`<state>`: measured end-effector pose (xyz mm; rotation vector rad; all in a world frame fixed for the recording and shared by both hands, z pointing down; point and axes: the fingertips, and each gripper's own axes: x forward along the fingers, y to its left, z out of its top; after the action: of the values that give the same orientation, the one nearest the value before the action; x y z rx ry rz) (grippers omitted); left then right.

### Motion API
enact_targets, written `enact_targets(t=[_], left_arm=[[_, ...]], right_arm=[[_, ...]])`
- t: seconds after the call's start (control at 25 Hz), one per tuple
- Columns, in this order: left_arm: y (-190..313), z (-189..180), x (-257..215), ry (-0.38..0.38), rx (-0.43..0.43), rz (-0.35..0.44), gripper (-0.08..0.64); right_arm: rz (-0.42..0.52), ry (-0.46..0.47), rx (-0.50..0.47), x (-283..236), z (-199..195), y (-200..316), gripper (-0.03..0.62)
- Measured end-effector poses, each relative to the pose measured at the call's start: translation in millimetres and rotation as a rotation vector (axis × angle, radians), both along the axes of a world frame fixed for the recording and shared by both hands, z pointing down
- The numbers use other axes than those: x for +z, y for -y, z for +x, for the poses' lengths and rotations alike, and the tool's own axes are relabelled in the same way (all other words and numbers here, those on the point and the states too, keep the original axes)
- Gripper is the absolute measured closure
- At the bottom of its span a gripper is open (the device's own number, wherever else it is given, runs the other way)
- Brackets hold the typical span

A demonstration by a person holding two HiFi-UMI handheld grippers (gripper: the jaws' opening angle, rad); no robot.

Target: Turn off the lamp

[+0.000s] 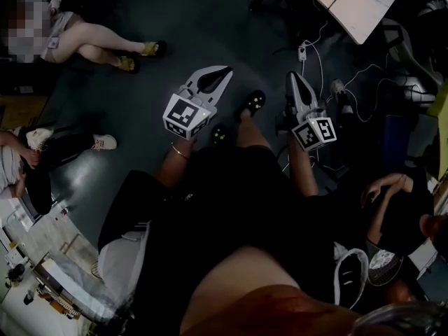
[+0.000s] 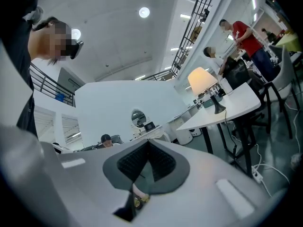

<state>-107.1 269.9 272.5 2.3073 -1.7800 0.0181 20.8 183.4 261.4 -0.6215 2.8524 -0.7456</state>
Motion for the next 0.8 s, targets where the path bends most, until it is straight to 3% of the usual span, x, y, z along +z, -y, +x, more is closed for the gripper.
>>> enact_targets(t=[0.4, 0.8], left_arm=[[53, -11, 12, -0.016, -0.011, -0.026, 0.552], [141, -4, 13, 0.012, 0.062, -0.031, 0.552]], right_arm=[[-0.033, -0.015, 0.052, 21, 6, 61, 0.592], [-0.057, -0.009, 0.122, 38, 25, 138, 0.592]])
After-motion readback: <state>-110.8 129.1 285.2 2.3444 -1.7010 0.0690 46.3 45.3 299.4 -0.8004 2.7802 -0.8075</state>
